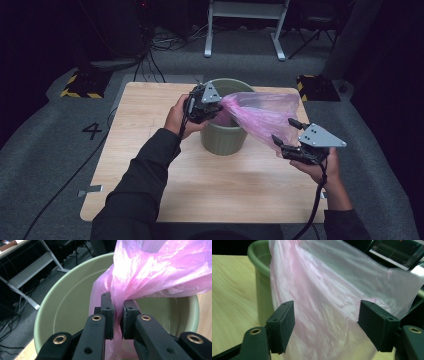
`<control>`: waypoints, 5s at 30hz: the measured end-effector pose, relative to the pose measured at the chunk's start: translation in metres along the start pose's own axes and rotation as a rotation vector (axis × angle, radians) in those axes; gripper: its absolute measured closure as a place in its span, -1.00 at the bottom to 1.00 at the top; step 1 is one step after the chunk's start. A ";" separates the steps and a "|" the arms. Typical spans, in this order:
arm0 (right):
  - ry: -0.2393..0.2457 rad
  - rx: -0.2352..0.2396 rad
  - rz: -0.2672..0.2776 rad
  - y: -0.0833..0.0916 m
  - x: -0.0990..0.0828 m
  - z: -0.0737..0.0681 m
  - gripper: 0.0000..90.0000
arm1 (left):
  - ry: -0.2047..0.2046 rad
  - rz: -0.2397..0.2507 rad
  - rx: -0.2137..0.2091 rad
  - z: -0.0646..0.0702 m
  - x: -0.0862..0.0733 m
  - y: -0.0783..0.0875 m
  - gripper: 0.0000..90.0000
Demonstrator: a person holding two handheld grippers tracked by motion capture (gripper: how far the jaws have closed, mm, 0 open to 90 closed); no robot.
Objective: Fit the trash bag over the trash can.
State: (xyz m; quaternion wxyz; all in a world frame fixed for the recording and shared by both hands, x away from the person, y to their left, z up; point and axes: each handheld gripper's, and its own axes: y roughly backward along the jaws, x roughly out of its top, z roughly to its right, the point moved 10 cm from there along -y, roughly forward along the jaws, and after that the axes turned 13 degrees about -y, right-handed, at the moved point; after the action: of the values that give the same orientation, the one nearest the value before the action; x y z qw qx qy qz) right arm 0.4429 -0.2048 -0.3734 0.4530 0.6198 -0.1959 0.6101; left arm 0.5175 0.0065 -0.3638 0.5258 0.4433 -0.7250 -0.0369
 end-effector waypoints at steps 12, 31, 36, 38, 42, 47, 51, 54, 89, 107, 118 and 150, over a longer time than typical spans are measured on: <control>-0.173 0.097 -0.030 -0.009 -0.027 0.001 -0.51 | 0.044 0.000 0.015 -0.008 -0.016 0.005 0.81; -0.127 0.176 0.112 0.003 -0.001 -0.014 0.96 | 0.154 0.085 0.056 -0.016 -0.023 0.025 -0.45; -0.090 0.162 0.136 0.011 0.017 -0.016 0.97 | 0.099 0.128 0.002 0.001 -0.008 0.035 -0.53; -0.085 0.162 0.141 0.012 0.020 -0.017 0.96 | 0.067 0.151 -0.019 0.012 0.003 0.037 -0.55; -0.047 0.173 0.150 0.016 0.033 -0.027 0.96 | 0.004 0.161 -0.035 0.030 0.021 0.035 -0.55; -0.028 0.186 0.157 0.019 0.041 -0.034 0.96 | -0.052 0.164 -0.057 0.044 0.035 0.031 -0.44; -0.015 0.199 0.157 0.020 0.048 -0.043 0.94 | -0.119 0.139 -0.059 0.052 0.039 0.029 -0.03; 0.001 0.215 0.162 0.021 0.054 -0.051 0.92 | -0.166 0.101 -0.051 0.055 0.036 0.027 0.33; -0.236 0.405 0.100 0.010 0.051 -0.056 -0.36 | -0.064 0.211 -0.025 0.048 -0.016 0.056 0.86; -0.166 0.391 0.064 -0.010 0.055 -0.074 0.91 | -0.061 0.209 -0.028 0.055 -0.020 0.063 0.27; -0.116 0.316 0.074 -0.011 0.059 -0.072 1.00 | -0.044 0.266 -0.046 0.078 0.006 0.090 -0.55; -0.135 0.187 0.041 -0.016 0.039 -0.034 1.00 | -0.055 0.239 0.014 0.044 -0.015 0.092 1.00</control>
State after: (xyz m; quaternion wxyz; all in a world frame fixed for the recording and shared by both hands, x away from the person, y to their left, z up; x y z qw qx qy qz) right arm 0.4430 -0.1570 -0.3479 0.3663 0.6951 -0.1807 0.5916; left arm 0.4277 0.0542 -0.3466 0.5032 0.3563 -0.7871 0.0190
